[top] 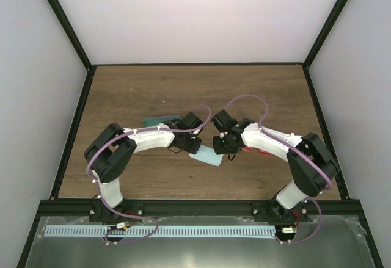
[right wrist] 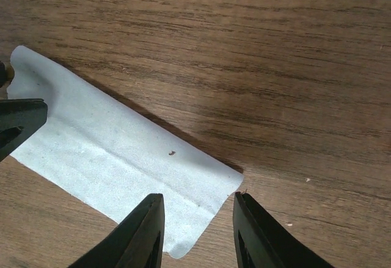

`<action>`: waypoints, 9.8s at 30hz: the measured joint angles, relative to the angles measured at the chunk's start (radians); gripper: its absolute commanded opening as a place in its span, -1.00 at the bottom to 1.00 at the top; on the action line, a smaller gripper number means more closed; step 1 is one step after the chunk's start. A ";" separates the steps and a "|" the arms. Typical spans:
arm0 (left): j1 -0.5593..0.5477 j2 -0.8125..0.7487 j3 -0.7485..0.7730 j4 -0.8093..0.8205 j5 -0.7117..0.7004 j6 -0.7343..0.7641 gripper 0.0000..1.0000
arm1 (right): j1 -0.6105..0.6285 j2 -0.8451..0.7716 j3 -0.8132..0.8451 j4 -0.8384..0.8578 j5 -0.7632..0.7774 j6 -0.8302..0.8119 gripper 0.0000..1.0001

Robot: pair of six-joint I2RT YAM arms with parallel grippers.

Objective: Organize the sunglasses
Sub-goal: Pick up the glasses cleaning cloth from the center of the board, then place the glasses cleaning cloth in the sunglasses case, then fold the sunglasses at the center of the board.

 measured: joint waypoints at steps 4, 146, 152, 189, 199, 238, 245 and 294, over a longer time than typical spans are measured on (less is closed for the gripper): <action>0.000 0.001 -0.002 0.005 0.018 -0.004 -0.45 | -0.003 0.000 -0.001 0.000 0.002 0.000 -0.35; 0.488 -0.193 -0.013 -0.269 -0.066 0.158 -0.92 | 0.043 0.734 0.976 -0.166 -0.353 -0.146 -0.99; 0.491 -0.171 -0.013 -0.255 -0.053 0.163 -0.92 | 0.043 0.755 0.995 -0.177 -0.334 -0.146 -0.99; 0.493 -0.153 -0.013 -0.210 -0.141 0.109 -0.40 | 0.074 0.645 0.940 -0.156 -0.219 -0.174 -0.38; 0.489 -0.194 -0.030 -0.143 0.027 0.029 -0.50 | 0.077 0.513 0.744 -0.111 -0.140 -0.151 -0.99; 0.086 0.010 0.264 -0.097 0.154 -0.117 -0.36 | -0.669 -0.156 0.045 -0.118 0.141 -0.065 0.22; 0.027 0.132 0.337 -0.110 0.172 -0.134 -0.36 | -0.735 -0.158 -0.029 -0.115 0.135 -0.069 0.18; 0.019 0.309 0.494 -0.107 0.232 -0.144 -0.36 | -0.466 0.006 0.049 0.011 -0.157 0.105 -0.98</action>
